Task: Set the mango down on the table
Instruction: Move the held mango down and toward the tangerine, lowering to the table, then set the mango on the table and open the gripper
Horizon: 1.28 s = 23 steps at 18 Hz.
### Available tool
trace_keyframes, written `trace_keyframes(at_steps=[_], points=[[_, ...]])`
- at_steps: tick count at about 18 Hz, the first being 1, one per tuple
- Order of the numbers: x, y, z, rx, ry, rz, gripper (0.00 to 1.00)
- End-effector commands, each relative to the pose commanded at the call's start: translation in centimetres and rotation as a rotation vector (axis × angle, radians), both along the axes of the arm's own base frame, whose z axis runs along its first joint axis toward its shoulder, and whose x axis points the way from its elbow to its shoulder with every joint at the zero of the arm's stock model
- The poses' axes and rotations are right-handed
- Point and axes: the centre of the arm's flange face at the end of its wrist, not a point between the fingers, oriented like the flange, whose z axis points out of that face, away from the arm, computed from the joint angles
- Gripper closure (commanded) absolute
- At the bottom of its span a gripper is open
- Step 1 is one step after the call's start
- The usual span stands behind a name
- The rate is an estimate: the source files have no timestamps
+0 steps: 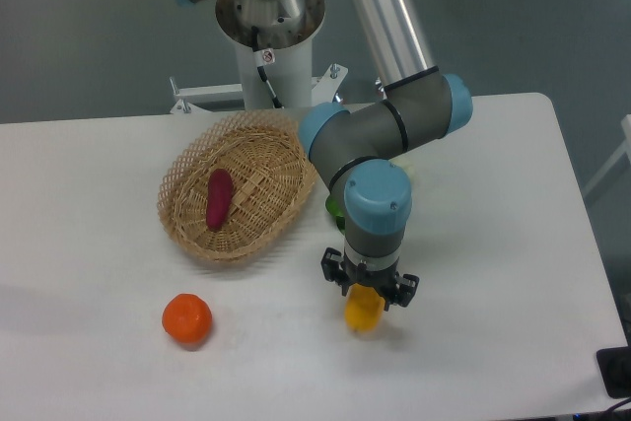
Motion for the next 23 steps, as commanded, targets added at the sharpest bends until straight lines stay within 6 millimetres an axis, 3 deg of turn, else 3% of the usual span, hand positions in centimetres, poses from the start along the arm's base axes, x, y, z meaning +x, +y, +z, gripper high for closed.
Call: trace_keyframes(at_steps=[12, 17, 19, 23], points=[[-0.7, -0.3, 2.6, 0.021, 0.041, -0.014, 0.00], [-3.0, -3.2, 4.5, 0.024, 0.068, -0.053, 0.00], [-4.9, -5.2, 5.7, 0.039, 0.081, -0.014, 0.00], [-6.0, -6.4, 5.8, 0.032, 0.085, 0.009, 0.00]])
